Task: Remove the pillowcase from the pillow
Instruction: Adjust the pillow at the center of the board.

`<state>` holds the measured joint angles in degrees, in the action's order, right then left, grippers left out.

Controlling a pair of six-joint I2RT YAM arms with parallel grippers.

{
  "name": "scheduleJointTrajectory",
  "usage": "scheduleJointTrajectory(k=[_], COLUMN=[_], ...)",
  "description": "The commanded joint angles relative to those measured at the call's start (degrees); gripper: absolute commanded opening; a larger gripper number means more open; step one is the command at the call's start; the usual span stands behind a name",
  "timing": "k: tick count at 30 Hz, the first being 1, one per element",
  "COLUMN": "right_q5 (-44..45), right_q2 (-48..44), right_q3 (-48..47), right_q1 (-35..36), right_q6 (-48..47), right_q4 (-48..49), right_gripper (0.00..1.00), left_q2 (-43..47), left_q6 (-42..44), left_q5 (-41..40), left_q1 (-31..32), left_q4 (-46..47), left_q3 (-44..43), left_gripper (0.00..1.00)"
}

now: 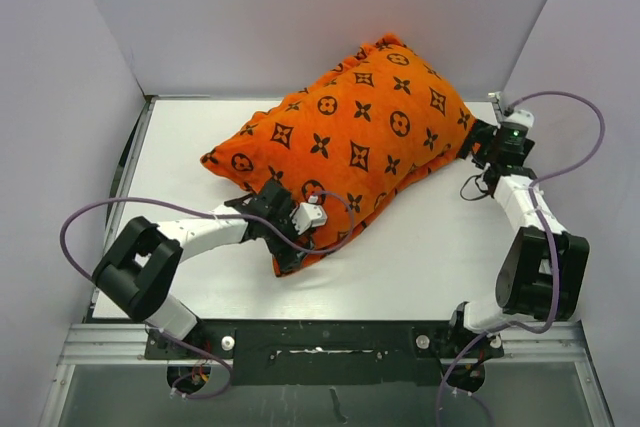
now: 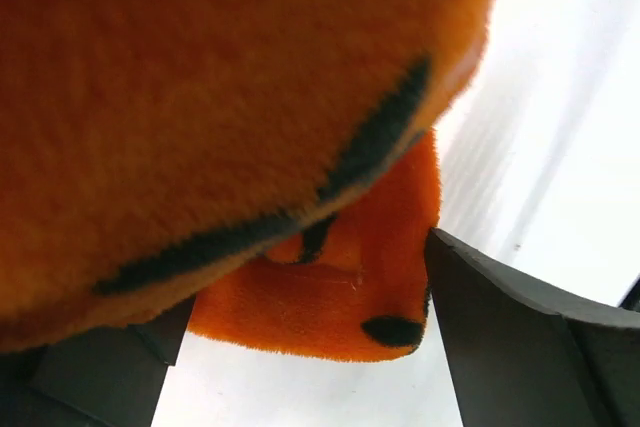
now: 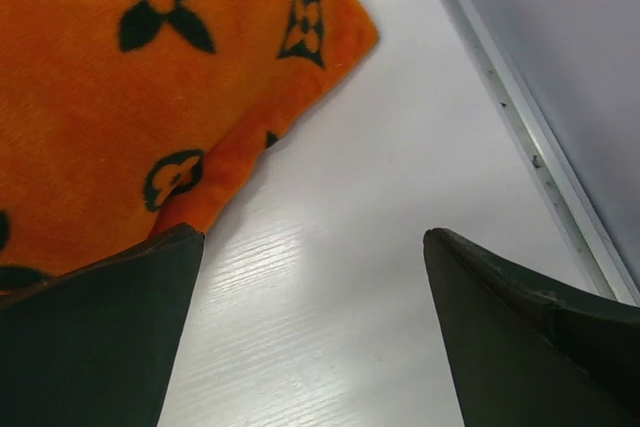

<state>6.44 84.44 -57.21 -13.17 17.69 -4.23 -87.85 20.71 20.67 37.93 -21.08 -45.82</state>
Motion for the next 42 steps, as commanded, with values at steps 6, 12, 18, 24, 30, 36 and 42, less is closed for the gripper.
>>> scheduleJointTrajectory(k=[6, 12, 18, 24, 30, 36, 42], right_q5=[1.27, -0.55, -2.57, -5.22, -4.22, -4.58, -5.74], right_q2=[5.57, 7.10, 4.88, -2.00, -16.33, -28.81, -27.87], right_q3=[-8.62, -10.42, -5.18, 2.24, 16.07, 22.25, 20.93], right_q1=[3.41, 3.44, 4.57, 10.40, 19.46, 20.50, 22.65], right_q6=[-3.34, -4.14, -4.66, -4.82, -3.61, 0.88, 0.97], right_q4=[-1.30, -0.86, 2.81, 4.16, 2.98, -5.66, -11.16], right_gripper=[0.98, 0.98, 1.00, 1.00, 0.99, 0.99, 0.99], left_q2=[-4.40, 0.86, 3.90, -1.69, -8.74, -7.83, -3.93], left_q6=[0.51, 3.19, 14.25, 18.58, 18.02, 20.57, 23.15], left_q5=[-7.01, -2.92, 2.03, 6.18, 10.41, 17.26, 20.36], left_q1=[-0.62, -14.86, -37.04, -54.68, -62.87, -65.99, -66.49], left_q4=[-0.83, -6.81, -12.83, -14.39, -15.76, -20.82, -22.69], left_q3=[-5.45, -7.83, -12.39, -19.46, -26.43, -27.10, -24.63], left_gripper=[0.29, 0.00, 0.00, 0.00, 0.00, 0.00, 0.00])
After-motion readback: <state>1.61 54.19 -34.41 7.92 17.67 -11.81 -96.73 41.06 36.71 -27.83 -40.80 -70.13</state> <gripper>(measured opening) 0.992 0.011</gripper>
